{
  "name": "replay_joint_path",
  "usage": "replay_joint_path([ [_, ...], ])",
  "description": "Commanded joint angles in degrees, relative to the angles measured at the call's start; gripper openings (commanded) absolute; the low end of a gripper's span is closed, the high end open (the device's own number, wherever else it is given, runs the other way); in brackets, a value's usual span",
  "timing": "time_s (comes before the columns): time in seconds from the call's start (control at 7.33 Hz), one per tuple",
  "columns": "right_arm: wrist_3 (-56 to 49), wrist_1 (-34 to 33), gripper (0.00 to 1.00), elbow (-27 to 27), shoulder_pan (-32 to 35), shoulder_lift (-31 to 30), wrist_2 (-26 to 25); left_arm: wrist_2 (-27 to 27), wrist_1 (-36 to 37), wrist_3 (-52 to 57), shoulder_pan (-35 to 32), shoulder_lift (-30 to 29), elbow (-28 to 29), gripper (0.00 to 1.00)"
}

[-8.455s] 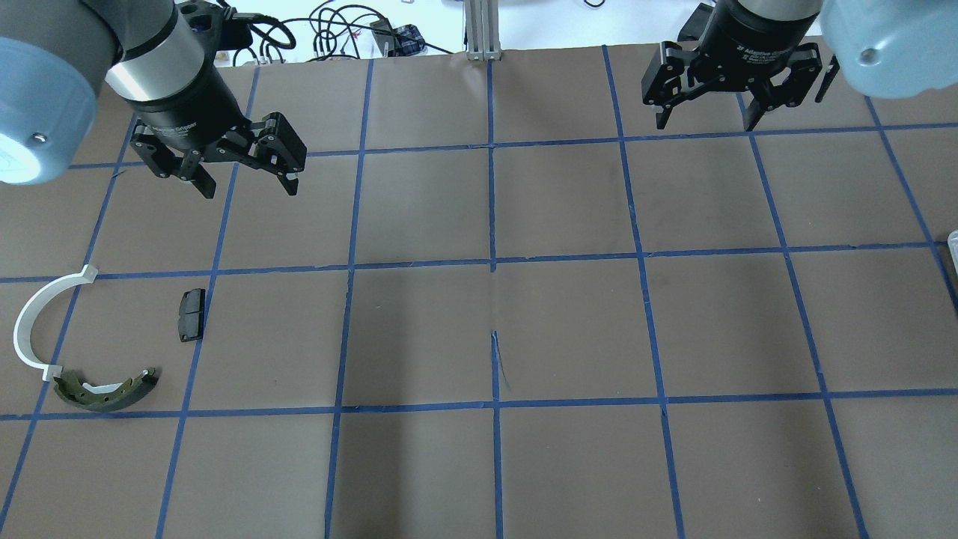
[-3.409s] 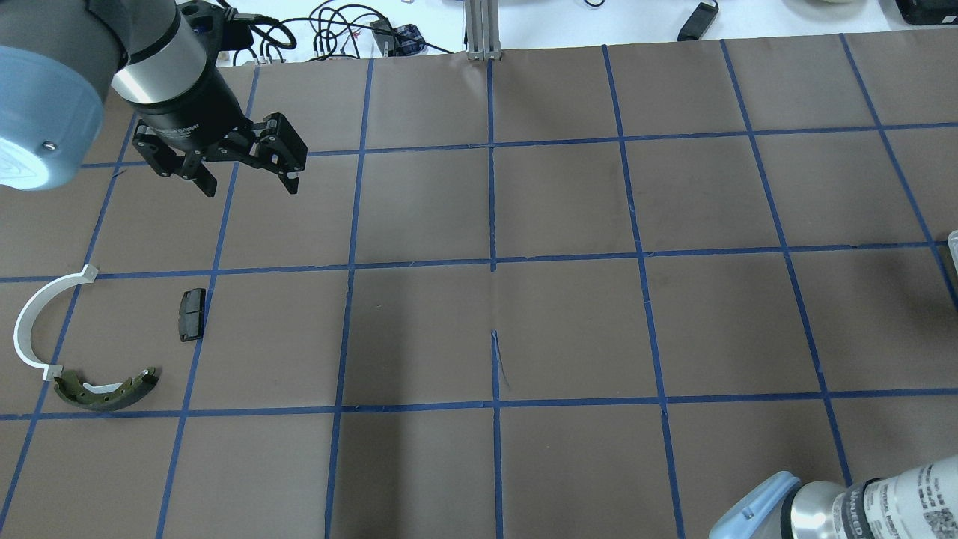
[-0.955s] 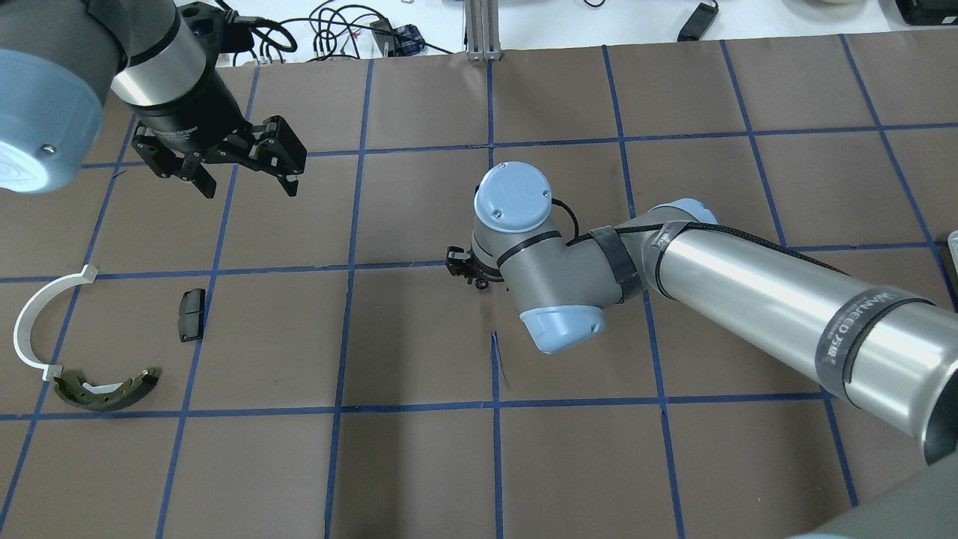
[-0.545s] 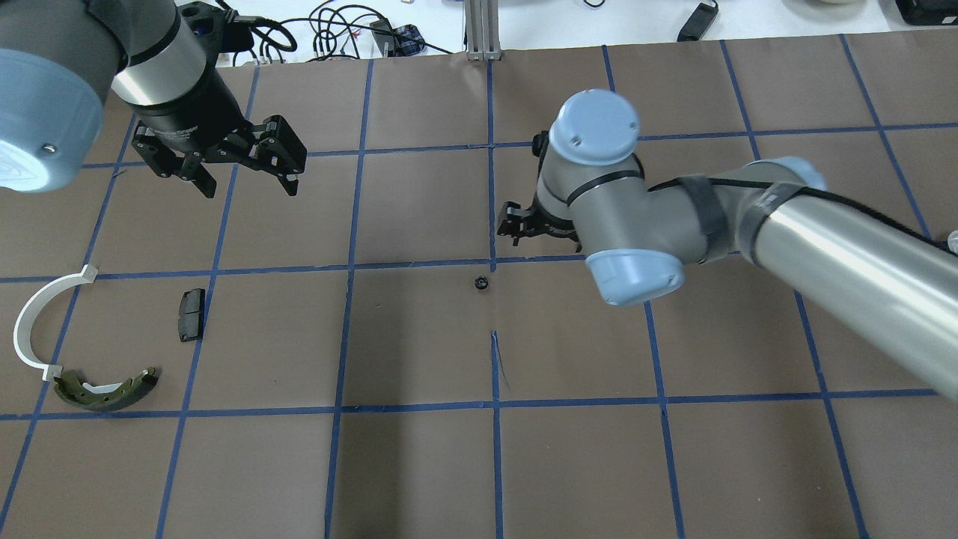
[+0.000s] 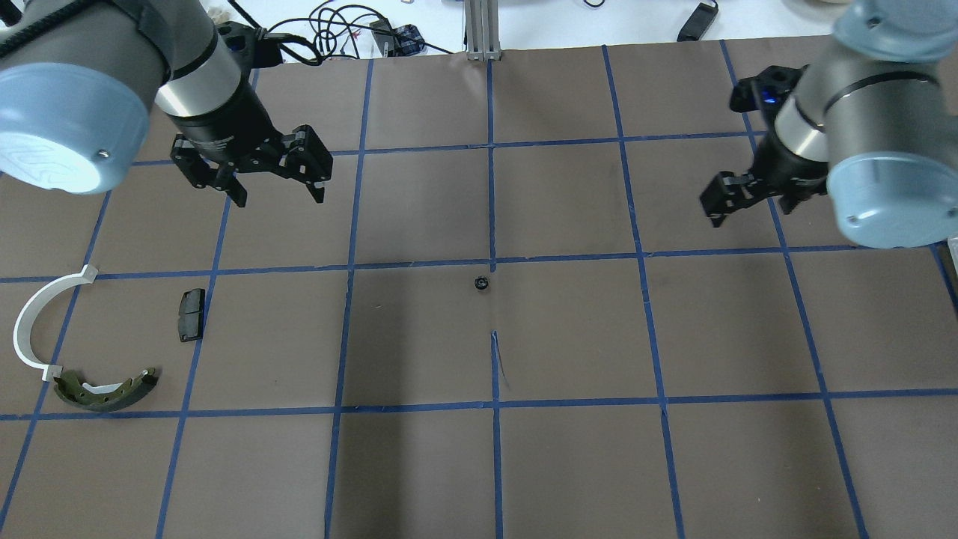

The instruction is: Place bearing gear from tray to pile

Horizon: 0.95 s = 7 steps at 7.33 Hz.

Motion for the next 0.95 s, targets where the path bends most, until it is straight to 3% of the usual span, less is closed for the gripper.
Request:
replay_joint_path([
  [0.0,-23.61,1.35,0.99,0.25,-16.74,-1.08,-0.89,-1.04,5.7,-7.08,-9.51,-5.56,-0.22,1.0],
  [0.27,-40.94,-2.31,0.99,0.34,-29.94,4.86,-0.45,-1.3,11.91,-10.54,-13.86,-12.23,-0.48,1.0],
  [0.55,-59.15,-14.84,0.98,0.34,-38.22,16.8,-0.54,-0.69,23.23,-13.27,-17.29,-18.57,-4.06,1.0],
  [0.82,-64.57,-19.82,0.96,0.34,-41.59,22.9,0.08,-0.08,26.54,-15.38,-19.58,-21.57,-6.1,1.0],
])
